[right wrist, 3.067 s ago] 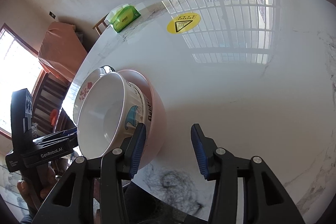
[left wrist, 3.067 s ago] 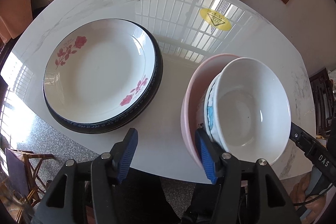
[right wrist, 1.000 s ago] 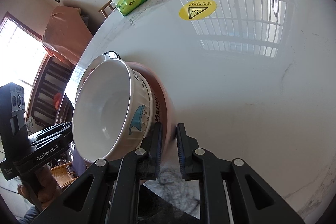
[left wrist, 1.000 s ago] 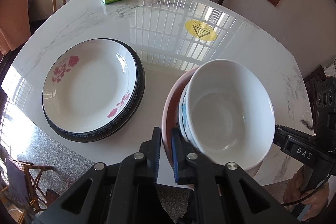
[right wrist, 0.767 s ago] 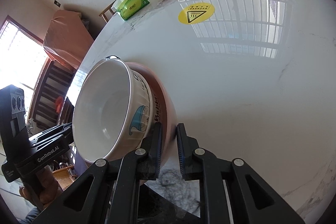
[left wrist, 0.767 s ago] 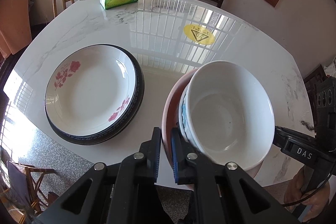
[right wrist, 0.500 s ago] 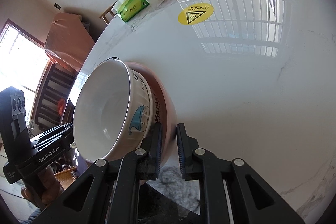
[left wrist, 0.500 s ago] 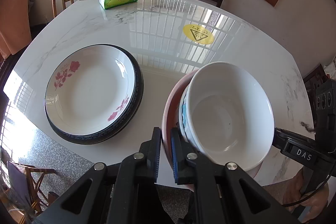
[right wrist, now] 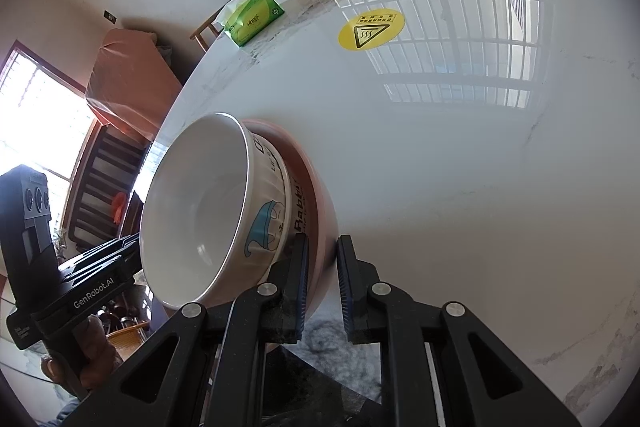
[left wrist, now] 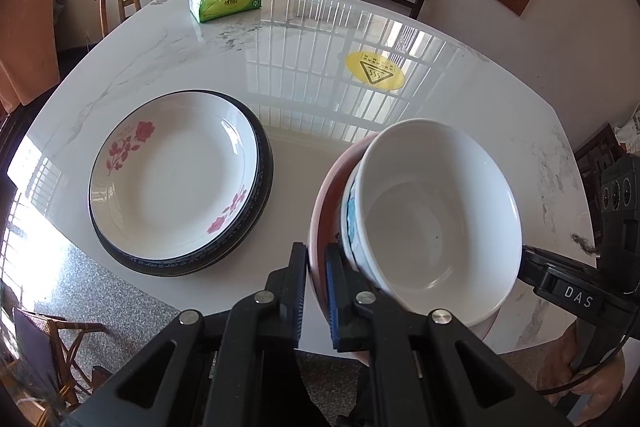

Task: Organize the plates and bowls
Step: 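Lift the nested bowl stack with both grippers toward the plate stack, then carry the bowl stack over the pink-flower plate and lower it onto it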

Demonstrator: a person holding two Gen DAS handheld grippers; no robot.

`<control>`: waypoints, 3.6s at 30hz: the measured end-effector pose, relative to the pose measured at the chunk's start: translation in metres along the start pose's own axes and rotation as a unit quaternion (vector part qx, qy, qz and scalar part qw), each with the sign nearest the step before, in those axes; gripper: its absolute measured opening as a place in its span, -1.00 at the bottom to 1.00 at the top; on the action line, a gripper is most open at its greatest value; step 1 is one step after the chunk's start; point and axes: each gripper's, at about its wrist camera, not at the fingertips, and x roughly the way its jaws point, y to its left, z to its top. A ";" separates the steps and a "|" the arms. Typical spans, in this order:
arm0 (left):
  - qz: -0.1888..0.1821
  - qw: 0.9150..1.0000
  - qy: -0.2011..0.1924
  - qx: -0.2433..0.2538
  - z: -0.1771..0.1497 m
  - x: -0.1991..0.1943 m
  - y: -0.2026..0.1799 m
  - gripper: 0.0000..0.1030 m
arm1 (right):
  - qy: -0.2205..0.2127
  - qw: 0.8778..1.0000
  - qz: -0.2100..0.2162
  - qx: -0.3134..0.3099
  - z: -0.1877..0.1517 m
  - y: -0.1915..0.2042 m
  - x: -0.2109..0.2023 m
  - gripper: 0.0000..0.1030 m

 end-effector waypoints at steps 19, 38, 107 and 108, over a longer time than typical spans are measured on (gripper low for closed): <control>0.000 1.000 -0.009 -0.015 0.005 -0.018 0.015 -0.85 | -0.001 1.000 -0.002 -0.013 0.006 0.020 -0.002 -0.69; 0.010 0.999 -0.017 -0.033 0.006 -0.033 0.033 -0.86 | 0.007 1.000 0.004 -0.029 0.015 0.042 0.008 -0.69; 0.050 0.986 -0.050 -0.149 0.044 -0.063 0.181 -0.87 | 0.051 0.993 0.056 -0.092 0.070 0.159 0.088 -0.67; 0.049 0.986 -0.049 -0.150 0.044 -0.061 0.182 -0.87 | 0.052 0.993 0.055 -0.092 0.070 0.160 0.089 -0.67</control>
